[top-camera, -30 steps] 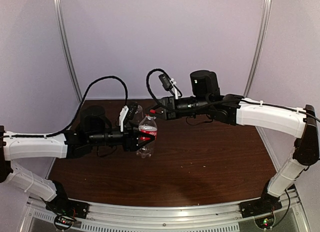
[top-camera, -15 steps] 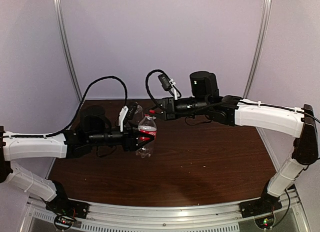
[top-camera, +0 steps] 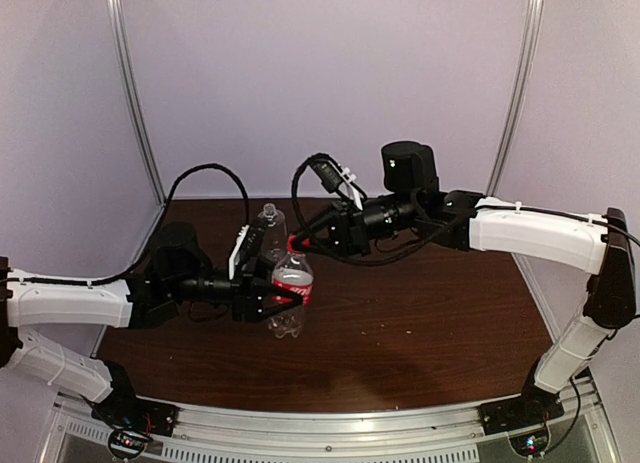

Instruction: Unscrew the bottle caps

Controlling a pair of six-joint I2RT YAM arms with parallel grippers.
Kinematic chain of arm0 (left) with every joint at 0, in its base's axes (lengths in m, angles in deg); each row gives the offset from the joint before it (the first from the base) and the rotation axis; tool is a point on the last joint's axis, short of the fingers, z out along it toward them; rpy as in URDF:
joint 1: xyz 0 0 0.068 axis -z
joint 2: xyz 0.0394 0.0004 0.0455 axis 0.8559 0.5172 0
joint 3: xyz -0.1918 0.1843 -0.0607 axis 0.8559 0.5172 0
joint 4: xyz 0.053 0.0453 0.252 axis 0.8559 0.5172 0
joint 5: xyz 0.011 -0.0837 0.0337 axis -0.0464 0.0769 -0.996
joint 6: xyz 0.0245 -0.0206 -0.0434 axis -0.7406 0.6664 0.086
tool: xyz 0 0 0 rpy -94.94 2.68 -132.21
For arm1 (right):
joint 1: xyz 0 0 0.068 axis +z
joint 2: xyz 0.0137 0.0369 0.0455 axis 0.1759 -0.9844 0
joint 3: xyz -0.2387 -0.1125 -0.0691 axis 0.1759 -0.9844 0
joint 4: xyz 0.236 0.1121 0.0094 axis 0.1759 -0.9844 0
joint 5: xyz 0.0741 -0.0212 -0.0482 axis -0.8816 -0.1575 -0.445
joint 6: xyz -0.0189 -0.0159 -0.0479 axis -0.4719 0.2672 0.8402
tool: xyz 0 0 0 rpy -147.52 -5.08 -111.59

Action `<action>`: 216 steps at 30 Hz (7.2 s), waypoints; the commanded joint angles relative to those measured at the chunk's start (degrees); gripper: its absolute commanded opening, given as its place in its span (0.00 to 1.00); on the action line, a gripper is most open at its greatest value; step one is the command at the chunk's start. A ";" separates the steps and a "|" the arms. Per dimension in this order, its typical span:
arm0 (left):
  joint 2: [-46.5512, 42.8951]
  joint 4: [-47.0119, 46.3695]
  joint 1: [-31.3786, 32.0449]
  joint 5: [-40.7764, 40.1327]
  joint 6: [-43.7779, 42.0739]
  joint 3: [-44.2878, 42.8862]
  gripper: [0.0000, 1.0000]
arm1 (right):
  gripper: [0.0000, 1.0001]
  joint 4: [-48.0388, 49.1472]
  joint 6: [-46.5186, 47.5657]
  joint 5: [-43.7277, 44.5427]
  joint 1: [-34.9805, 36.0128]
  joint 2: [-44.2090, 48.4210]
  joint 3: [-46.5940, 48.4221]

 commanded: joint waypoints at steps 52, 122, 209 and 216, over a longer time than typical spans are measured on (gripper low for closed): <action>-1.19 7.22 1.72 -16.40 -3.76 -5.99 0.25 | 0.70 -8.31 -10.74 30.04 4.08 3.58 4.09; -5.86 -0.84 2.16 -4.27 -6.08 -0.15 0.28 | 0.71 -3.42 2.96 -0.73 1.40 4.55 2.20; -5.69 -6.50 2.25 8.54 -2.81 -0.71 0.28 | 0.11 -7.62 15.31 -16.31 4.29 -0.07 7.08; -7.25 -7.21 2.24 8.91 -2.81 0.06 0.28 | 0.15 -4.12 12.89 -19.11 3.54 -1.78 8.00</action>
